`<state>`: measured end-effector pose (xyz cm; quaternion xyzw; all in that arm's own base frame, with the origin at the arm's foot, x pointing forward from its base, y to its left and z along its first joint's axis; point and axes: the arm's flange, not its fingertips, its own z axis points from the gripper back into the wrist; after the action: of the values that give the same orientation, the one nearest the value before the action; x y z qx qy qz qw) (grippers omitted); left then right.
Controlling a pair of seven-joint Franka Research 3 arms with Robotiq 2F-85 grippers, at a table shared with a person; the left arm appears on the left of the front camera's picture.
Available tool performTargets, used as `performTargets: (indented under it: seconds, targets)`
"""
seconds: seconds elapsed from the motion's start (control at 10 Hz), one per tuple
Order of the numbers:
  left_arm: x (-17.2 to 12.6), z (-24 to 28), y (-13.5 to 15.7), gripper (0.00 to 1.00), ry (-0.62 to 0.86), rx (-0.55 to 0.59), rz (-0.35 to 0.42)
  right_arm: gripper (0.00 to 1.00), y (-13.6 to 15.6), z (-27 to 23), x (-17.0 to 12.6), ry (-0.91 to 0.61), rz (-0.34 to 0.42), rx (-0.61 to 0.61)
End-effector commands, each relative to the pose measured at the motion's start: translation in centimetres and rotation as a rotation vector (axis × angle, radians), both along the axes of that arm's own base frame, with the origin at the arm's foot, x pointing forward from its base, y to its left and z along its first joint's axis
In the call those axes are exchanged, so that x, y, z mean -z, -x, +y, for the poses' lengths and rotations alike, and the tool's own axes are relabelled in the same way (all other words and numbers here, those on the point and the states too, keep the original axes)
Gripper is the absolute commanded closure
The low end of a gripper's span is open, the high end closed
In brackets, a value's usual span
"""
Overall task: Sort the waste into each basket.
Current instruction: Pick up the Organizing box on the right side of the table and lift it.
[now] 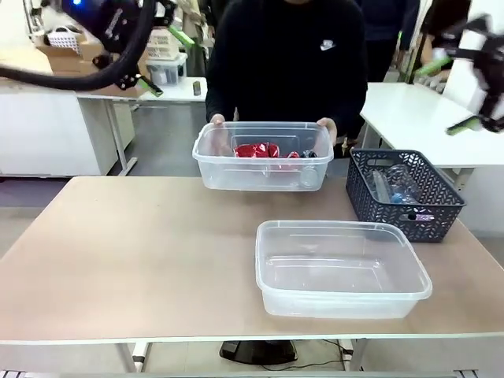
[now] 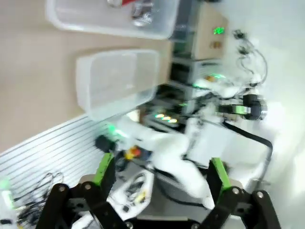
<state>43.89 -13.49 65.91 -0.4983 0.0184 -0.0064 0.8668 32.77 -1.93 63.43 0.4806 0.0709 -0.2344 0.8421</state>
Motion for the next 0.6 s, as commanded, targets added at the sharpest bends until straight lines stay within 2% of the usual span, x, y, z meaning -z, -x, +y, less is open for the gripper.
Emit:
performTargets:
  seconds: [0.0, 0.1, 0.2, 0.3, 0.4, 0.5]
  targets:
    - [7.0, 5.9, 3.1, 0.00, 0.242, -0.124, 0.013, 0.00, -0.5, -6.3, 4.1, -0.295, 0.057, 0.279]
    - [8.4, 8.0, 4.6, 0.00, 0.268, -0.192, -0.023, 0.00, -0.2, -8.4, 5.4, -0.370, 0.068, 0.366]
    - [9.2, 9.4, 5.7, 0.00, 0.249, -0.262, -0.022, 0.00, 0.1, -9.3, 6.3, -0.363, 0.030, 0.528]
    - [9.8, 9.6, 6.0, 0.00, 0.125, -0.321, -0.028, 0.00, 1.1, -8.5, 4.0, -0.239, 0.081, 0.234]
    - [9.1, 10.6, 3.8, 0.00, 0.259, -0.206, 0.024, 0.00, 1.1, -8.5, 4.0, -0.239, 0.081, 0.234]
    - [9.1, 10.6, 3.8, 0.00, 0.259, -0.206, 0.024, 0.00, 1.1, -8.5, 4.0, -0.239, 0.081, 0.234]
